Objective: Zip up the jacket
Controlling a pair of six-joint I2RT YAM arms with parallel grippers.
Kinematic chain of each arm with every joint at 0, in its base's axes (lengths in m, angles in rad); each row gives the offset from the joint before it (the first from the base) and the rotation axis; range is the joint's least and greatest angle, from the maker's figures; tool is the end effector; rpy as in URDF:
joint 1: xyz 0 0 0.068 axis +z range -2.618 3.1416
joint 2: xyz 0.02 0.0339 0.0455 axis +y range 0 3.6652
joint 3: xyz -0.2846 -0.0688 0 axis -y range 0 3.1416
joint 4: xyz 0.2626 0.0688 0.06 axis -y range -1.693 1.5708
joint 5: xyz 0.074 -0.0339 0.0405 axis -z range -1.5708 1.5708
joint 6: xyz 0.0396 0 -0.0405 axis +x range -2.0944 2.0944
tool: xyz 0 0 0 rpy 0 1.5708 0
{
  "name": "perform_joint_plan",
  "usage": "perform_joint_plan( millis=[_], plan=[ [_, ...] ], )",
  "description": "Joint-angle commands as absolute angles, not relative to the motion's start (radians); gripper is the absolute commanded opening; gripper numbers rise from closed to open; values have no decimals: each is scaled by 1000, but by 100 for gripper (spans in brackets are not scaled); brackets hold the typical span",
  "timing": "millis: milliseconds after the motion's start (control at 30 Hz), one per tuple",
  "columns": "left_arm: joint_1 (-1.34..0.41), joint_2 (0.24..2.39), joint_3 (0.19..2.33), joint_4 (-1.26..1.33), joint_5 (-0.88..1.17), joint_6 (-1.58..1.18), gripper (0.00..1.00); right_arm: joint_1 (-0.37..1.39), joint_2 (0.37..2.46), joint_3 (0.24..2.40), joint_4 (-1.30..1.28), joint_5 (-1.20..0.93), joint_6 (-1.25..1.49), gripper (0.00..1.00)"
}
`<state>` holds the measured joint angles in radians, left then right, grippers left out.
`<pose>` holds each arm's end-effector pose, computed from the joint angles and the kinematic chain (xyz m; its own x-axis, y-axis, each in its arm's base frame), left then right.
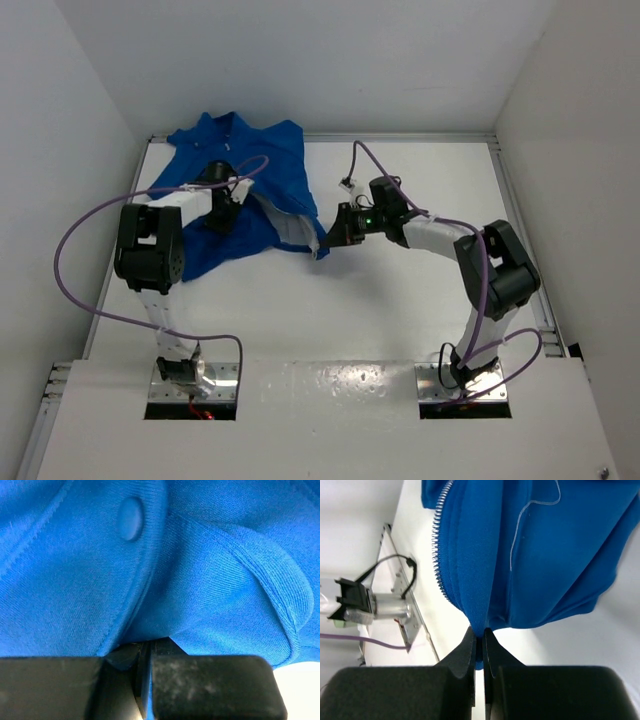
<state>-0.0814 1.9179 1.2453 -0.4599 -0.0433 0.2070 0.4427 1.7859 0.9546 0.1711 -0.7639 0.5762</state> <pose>0.4066 -0.0314 0.1616 -0.8703 0.2770 -0.4073 0.2471 0.9608 0.1256 0.3344 0.1889 0.1750 -0.9022 0.0077 -0.4312 -0.3715 0.4940 0.7861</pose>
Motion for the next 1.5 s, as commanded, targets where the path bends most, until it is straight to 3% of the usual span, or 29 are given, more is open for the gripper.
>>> perform_joint_plan(
  millis=[0, 167, 233, 267, 367, 467, 667, 767, 800, 833, 900, 1133, 1333, 1467],
  plan=[
    [12, 1980, 1307, -471, -58, 440, 8, 456, 1810, 1047, 172, -765, 609, 0],
    [110, 2013, 1428, -534, -26, 578, 7, 485, 1841, 1120, 134, -756, 626, 0],
    [143, 1944, 1437, -572, 29, 621, 15, 492, 1848, 1127, 130, -735, 629, 0],
    [143, 1910, 1437, -604, 116, 638, 29, 506, 1850, 1140, 126, -720, 623, 0],
    [155, 1740, 1370, -635, 228, 626, 54, 522, 1865, 1169, 104, -681, 604, 0],
    [112, 1571, 1324, -635, 238, 490, 99, 526, 1873, 1207, 75, -617, 572, 0],
    [-35, 1517, 1371, -689, 68, 159, 100, 520, 1925, 1273, 54, -555, 541, 0],
    [-15, 1606, 1477, -796, 190, 109, 100, 515, 1943, 1298, 52, -542, 519, 0],
    [4, 1623, 1479, -816, 369, 109, 94, 517, 1945, 1301, 38, -535, 514, 0],
    [24, 1623, 1454, -780, 409, 65, 79, 514, 1945, 1310, 37, -531, 508, 0],
    [15, 1623, 1387, -723, 312, -134, 60, 506, 1945, 1310, 31, -522, 488, 0],
    [-89, 1574, 1213, -657, 114, -337, 71, 472, 1924, 1276, 20, -505, 463, 0],
    [-166, 1643, 1192, -678, -46, -495, 71, 453, 1908, 1250, 21, -505, 465, 0],
    [-176, 1664, 1212, -647, -113, -541, 63, 442, 1913, 1253, 20, -518, 477, 0]
  ],
)
